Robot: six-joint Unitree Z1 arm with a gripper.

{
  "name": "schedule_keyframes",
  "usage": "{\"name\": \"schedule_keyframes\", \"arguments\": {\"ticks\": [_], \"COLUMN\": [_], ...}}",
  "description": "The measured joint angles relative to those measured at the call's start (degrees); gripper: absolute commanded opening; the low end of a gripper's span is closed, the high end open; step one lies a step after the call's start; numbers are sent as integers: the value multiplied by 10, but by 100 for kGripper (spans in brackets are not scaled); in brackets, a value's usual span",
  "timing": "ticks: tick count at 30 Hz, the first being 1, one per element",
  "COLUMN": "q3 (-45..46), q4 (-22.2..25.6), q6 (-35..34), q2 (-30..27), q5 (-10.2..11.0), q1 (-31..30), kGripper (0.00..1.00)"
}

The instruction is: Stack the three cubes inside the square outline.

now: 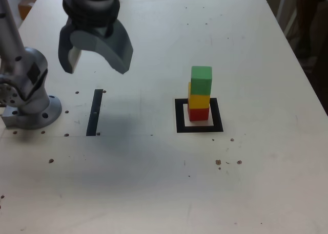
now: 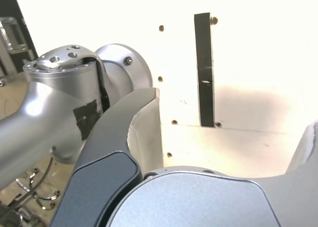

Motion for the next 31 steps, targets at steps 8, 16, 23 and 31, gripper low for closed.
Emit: {"name": "schedule_keyframes", "arguments": {"ticks": [8, 16, 23, 31], "q3": [109, 158, 160, 160], "q4": [-122, -184, -187, -189], "q6": [-1, -1, -15, -17], "q2": [-23, -23, -21, -19], "q5": [-17, -15, -19, -21], "q1": [1, 1, 1, 1], "kGripper": [99, 99, 99, 99]}}
